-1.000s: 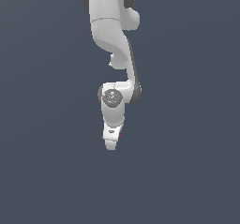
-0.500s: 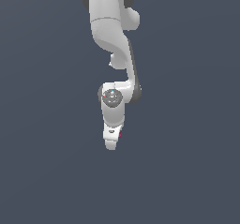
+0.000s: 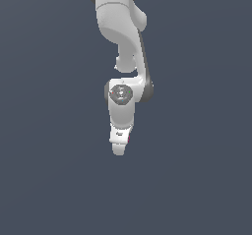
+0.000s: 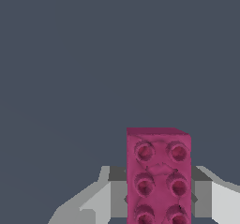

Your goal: Pick up the object and move it to a goal position.

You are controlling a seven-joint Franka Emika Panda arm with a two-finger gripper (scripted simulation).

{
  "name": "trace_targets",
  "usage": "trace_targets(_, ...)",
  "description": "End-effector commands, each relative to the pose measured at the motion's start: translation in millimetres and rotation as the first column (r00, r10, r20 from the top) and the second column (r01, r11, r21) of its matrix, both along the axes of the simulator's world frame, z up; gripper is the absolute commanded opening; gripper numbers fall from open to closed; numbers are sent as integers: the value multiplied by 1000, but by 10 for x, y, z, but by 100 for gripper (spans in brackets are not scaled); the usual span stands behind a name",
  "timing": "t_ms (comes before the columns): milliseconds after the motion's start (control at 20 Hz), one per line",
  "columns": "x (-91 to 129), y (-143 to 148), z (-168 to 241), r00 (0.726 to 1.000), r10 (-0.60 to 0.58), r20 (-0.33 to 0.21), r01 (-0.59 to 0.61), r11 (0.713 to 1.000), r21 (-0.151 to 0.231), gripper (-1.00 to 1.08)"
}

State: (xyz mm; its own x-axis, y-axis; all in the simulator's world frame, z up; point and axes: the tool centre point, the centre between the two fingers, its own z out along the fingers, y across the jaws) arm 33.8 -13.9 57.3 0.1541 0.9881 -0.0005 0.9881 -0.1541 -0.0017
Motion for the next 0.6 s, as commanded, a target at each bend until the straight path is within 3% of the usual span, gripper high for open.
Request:
trace_targets(0, 32, 57, 214, 1000, 1, 1, -1, 1000, 0, -100)
trace_targets(550, 207, 387, 1415, 1000, 2, 1, -2, 1000, 2, -100)
